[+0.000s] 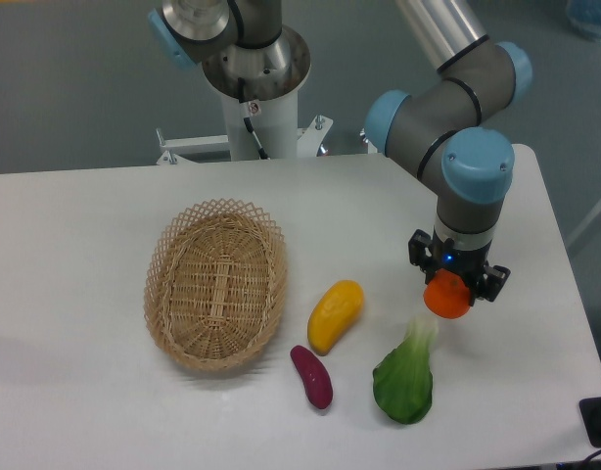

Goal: Place the orange in the basket
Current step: 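Lift the held orange and carry it toward the wicker basket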

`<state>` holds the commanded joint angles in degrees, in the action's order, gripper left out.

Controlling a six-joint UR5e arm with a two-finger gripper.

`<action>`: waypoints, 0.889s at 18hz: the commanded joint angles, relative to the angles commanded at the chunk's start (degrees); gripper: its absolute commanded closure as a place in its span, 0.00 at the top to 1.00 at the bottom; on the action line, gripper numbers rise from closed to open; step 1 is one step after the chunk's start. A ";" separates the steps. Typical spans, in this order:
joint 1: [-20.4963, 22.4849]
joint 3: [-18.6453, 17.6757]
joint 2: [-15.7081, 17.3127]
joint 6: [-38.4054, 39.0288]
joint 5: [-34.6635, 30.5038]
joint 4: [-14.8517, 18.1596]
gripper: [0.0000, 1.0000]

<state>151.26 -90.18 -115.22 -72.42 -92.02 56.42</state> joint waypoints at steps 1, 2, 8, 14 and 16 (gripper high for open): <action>-0.18 0.26 0.00 0.09 -0.09 0.09 0.65; -0.26 0.26 0.00 0.09 -0.52 0.18 0.66; -3.42 0.62 -0.18 0.88 -2.29 0.53 0.66; -5.97 0.44 -0.18 6.32 -2.29 0.44 0.66; -7.03 0.35 -0.17 8.34 -2.29 0.53 0.66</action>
<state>144.24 -89.82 -115.40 -64.08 -94.31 56.95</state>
